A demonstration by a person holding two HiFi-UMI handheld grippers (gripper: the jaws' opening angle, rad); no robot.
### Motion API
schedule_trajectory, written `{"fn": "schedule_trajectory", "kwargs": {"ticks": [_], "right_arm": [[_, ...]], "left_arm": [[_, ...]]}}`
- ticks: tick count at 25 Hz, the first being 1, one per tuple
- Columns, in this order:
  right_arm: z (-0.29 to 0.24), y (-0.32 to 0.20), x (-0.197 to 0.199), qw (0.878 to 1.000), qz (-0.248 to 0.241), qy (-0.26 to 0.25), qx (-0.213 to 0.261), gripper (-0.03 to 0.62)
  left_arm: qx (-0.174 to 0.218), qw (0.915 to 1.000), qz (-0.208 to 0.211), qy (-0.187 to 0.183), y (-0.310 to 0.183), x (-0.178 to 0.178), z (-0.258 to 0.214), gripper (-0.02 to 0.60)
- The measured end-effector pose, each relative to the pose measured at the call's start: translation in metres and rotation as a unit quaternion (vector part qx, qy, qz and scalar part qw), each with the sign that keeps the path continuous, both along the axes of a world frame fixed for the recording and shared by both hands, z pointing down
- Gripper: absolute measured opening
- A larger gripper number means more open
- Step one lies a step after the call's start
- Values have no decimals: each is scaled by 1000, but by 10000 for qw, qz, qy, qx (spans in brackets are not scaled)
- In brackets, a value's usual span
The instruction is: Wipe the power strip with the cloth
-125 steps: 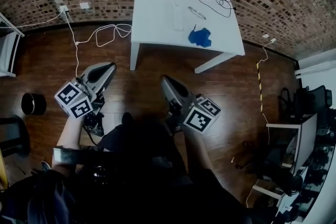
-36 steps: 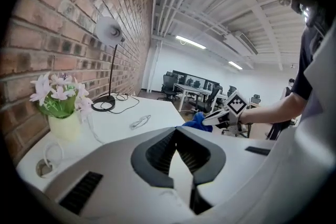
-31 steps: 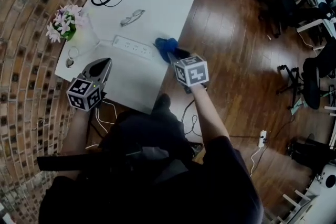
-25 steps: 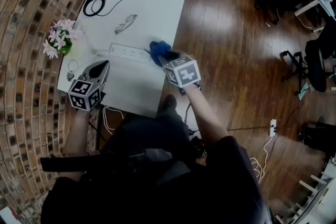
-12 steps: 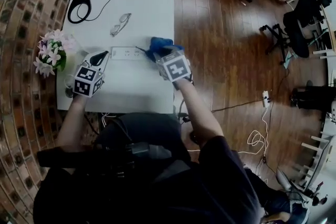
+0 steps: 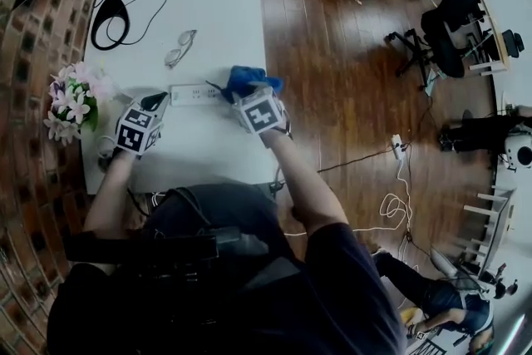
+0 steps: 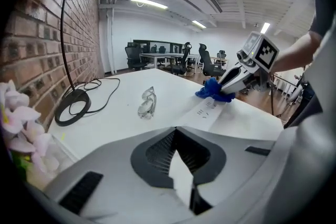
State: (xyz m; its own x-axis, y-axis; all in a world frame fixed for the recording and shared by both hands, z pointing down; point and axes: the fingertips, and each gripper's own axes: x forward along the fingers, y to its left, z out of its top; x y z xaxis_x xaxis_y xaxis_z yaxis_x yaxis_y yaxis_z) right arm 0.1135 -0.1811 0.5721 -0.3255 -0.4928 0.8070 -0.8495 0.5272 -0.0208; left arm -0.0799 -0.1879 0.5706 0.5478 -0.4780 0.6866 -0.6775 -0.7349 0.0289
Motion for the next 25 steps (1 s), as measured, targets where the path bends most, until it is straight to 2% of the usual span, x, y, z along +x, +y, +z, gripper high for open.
{"fn": "schedule_trajectory", "kwargs": {"ticks": [5, 10, 13, 18, 22, 25], "right_arm": [[0, -2, 1, 9998, 190, -88, -40, 86], [-2, 1, -2, 9996, 253, -14, -110, 86], [-3, 1, -10, 9997, 191, -13, -158, 86], [-2, -2, -12, 9995, 49, 290, -99, 84], [-2, 0, -26, 9984, -270, 504, -7, 81], [-4, 2, -40, 9981, -397, 467, -6, 78]], "left_arm": [[129, 9997, -178, 120, -9, -7, 8, 3], [97, 9998, -161, 94, -13, -2, 11, 3], [46, 10000, -67, 18, -9, 5, 9, 3], [72, 9999, -97, -17, -9, 4, 13, 0], [35, 10000, -81, 0, -9, 4, 15, -2], [8, 10000, -32, 41, -7, 4, 14, -2]]}}
